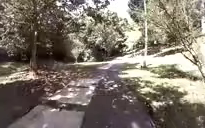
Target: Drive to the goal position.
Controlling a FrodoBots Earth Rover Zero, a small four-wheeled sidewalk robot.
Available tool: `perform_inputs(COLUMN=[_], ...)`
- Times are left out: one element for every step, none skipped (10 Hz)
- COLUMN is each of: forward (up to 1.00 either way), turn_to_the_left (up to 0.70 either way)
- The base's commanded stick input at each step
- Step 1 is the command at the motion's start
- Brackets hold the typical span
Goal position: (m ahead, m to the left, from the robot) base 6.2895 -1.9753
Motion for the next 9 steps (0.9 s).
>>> perform_inputs(forward=[0.50, 0.50, 0.50, 0.50, 0.50, 0.50, 0.50, 0.50, 0.50], turn_to_the_left=[0.00, 0.00, 0.00, 0.00, 0.00, 0.00, 0.00, 0.00, -0.18])
